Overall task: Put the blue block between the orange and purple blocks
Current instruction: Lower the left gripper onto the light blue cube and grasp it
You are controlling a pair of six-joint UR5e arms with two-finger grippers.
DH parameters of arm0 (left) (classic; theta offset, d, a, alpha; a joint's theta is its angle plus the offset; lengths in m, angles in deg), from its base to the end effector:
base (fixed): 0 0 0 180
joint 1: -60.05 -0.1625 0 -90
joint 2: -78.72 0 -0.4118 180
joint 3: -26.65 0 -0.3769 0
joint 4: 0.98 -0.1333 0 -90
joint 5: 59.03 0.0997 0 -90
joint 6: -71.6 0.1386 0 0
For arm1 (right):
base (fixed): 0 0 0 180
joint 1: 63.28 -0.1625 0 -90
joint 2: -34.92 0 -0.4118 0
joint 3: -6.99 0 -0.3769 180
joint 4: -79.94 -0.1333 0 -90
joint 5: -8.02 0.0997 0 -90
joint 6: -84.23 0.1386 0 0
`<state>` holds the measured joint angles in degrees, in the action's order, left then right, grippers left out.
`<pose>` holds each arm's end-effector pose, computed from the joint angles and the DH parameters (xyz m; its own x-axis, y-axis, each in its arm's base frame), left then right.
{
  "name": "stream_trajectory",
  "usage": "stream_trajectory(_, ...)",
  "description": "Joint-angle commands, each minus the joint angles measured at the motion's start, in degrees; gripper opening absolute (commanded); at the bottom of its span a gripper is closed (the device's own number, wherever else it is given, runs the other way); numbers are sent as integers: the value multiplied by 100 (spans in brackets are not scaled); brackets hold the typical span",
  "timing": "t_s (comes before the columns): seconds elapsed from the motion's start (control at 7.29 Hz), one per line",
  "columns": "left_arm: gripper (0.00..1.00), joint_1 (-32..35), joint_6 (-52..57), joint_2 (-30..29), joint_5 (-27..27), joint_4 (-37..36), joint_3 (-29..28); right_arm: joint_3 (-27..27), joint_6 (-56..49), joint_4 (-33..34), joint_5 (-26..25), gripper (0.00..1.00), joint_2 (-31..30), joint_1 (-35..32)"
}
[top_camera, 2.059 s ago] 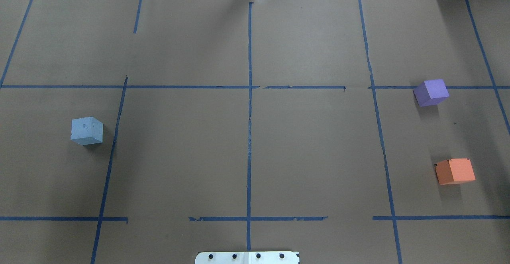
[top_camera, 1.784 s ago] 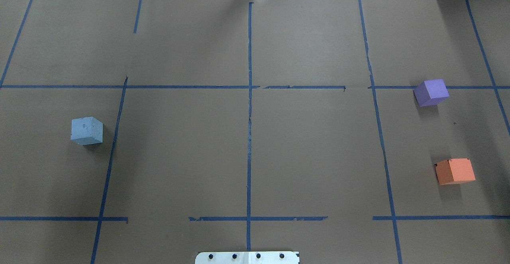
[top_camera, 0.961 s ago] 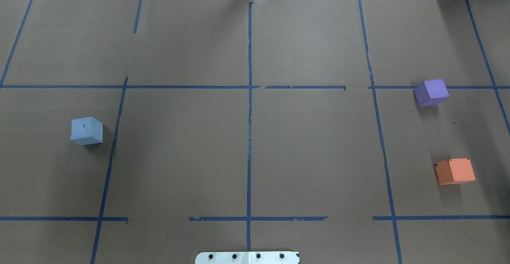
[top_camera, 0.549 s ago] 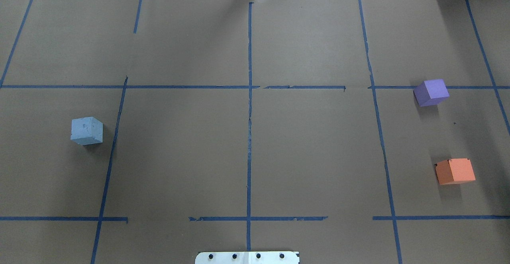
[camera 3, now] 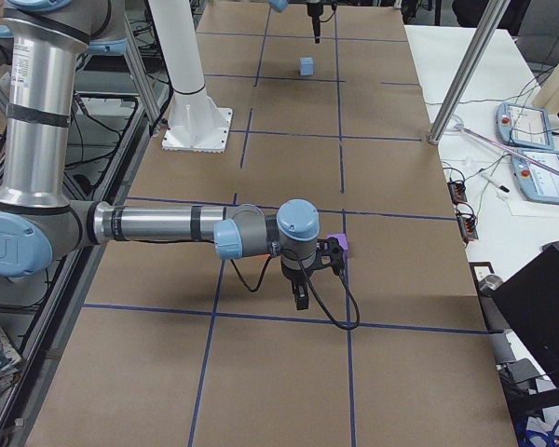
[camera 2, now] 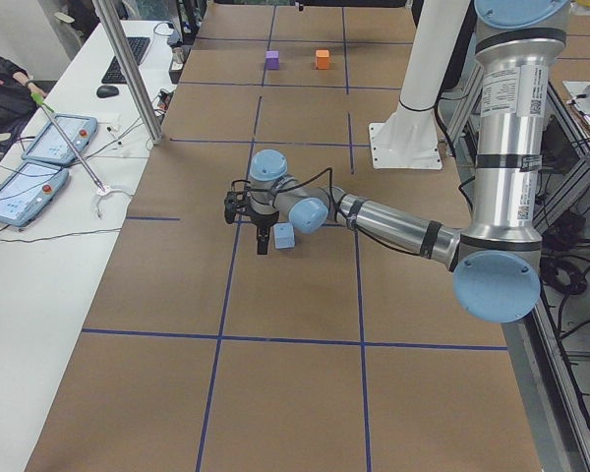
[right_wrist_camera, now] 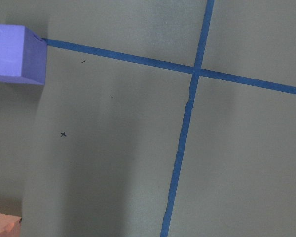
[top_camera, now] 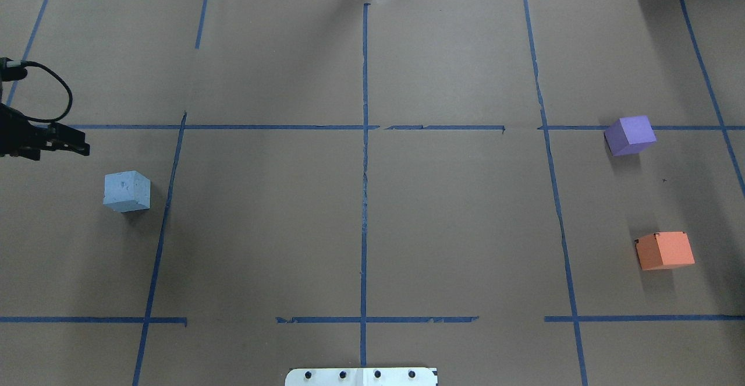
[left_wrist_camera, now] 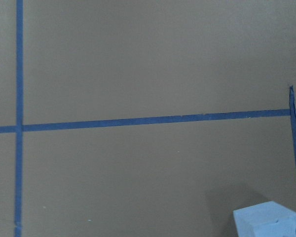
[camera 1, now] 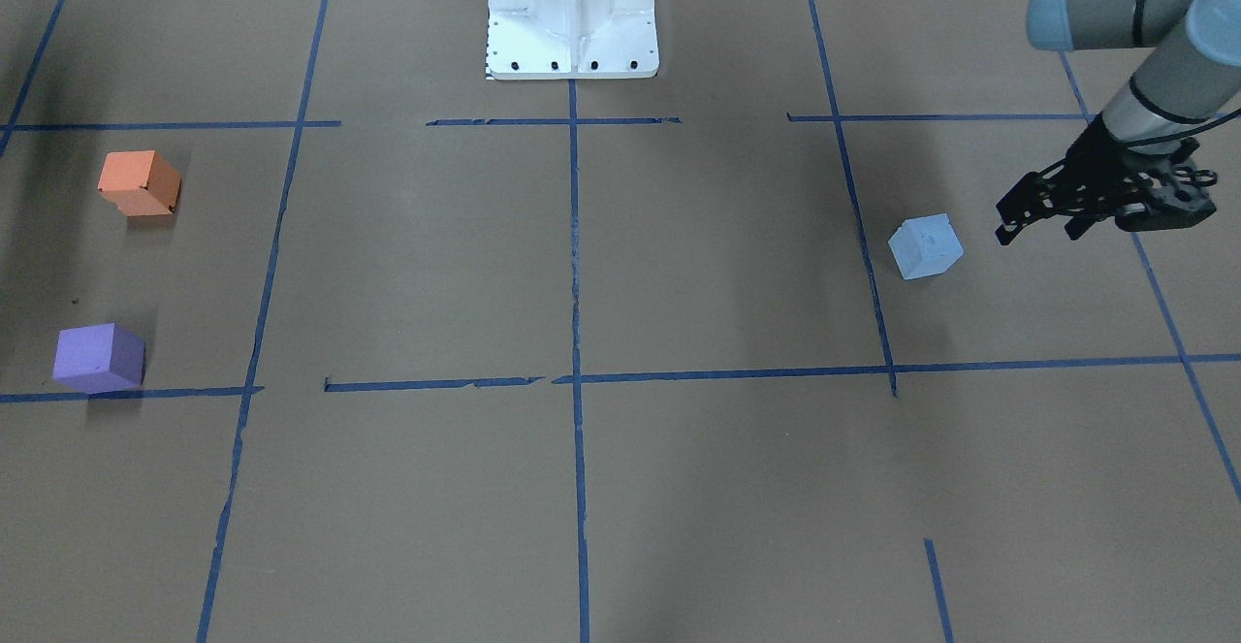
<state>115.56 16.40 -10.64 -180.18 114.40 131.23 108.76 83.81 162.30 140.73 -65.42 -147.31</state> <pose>0.2400 -0.4581 0.5121 0.6564 -0.0928 -0.7487 0.1768 0.9837 0.0330 -0.0043 -0.4192 0.6431 0.7189 -0.1900 0.6686 0.1080 0.9808 0.1625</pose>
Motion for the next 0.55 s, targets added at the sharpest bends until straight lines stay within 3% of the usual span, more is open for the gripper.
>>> stream_trajectory(0.0, 100, -426, -307, -64, 144, 133, -69, 1, -1, 0, 0, 100, -4, 0)
stream_trajectory(0.41, 100, -741, -569, -284, 161, 98, -166, 10, -1, 0, 0, 100, -4, 0)
